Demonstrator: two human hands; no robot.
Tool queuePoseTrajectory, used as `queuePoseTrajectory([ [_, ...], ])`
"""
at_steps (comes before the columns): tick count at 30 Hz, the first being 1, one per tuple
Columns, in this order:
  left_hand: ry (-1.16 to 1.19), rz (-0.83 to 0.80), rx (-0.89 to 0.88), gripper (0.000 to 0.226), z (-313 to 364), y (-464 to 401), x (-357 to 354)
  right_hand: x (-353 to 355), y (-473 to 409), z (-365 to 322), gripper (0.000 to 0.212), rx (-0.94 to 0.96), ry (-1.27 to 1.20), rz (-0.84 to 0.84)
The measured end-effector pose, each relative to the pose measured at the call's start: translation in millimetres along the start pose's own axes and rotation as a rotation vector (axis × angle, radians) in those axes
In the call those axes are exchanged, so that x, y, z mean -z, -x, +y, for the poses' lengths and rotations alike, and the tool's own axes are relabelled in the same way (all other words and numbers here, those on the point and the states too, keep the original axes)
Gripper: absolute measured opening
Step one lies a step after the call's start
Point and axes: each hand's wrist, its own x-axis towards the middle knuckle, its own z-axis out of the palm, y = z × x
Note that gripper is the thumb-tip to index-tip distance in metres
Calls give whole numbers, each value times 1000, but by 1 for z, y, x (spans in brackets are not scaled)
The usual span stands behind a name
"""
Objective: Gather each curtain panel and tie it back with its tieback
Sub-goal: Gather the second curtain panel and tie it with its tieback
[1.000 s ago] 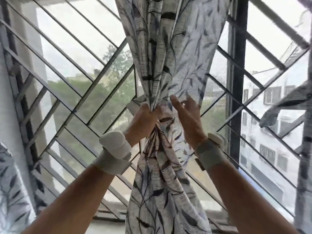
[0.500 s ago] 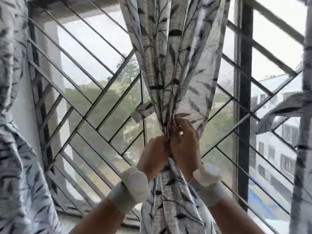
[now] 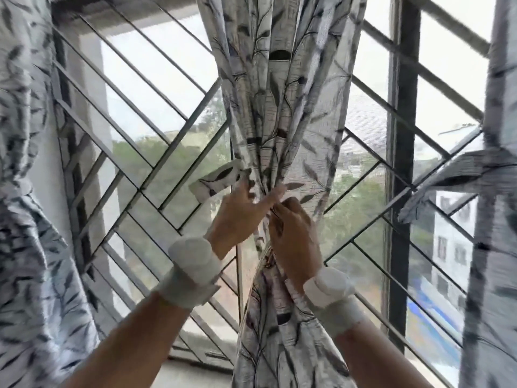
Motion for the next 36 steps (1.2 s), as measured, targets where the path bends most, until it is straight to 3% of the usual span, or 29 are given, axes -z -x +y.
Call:
queuePoseTrajectory([
  [3, -30, -39, 87, 46, 17, -29, -5, -3, 3, -3, 18, 29, 3, -18],
  [5, -107, -54, 51, 29, 17, -36, -5, 3, 1, 1, 20, 52, -5, -59],
  [7, -173, -90, 25, 27, 11, -35, -6, 13, -2, 11, 19, 66, -94, -109],
  [8, -170, -82, 27, 28, 7, -33, -7, 21, -4, 15, 16, 29, -161, -88],
  [10, -164, -52, 41, 30, -1, -33, -8, 32, -12, 29, 17, -107, -273, 139],
  [12, -138, -70, 15, 30, -5, -40, -11, 38, -28, 42, 47, -316, -271, 359],
  [14, -115, -101, 1, 28, -6, -43, -12, 38, -46, 52, 78, -459, -296, 249],
  [15, -86, -132, -25, 29, -6, -45, -14, 37, -52, 55, 73, -469, -348, 167],
  [17, -30, -158, -36, 30, -7, -45, -17, 29, -58, 56, 27, -406, -415, 76],
  [18, -26, -150, -24, 30, -9, -47, -18, 25, -59, 54, 11, -370, -374, 107],
  [22, -113, -33, -57, 29, -17, -47, -30, 7, -57, 46, 16, -276, -139, 146],
  [25, -102, 67, -219, 18, -23, -27, -54, 1, -50, 26, 19, -221, -205, 40],
  [28, -85, 41, -257, 36, -37, -9, -72, -1, -45, 6, 25, -245, -363, -131],
  [31, -131, -5, -261, 42, -40, 4, -75, 1, -46, 7, 37, -271, -348, -224],
  [34, 20, -20, -397, 38, -41, 23, -72, 7, -47, 17, 14, -282, -340, -120],
  [36, 179, 65, -404, 32, -49, 30, -65, 8, -44, 23, 31, -261, -362, -59],
])
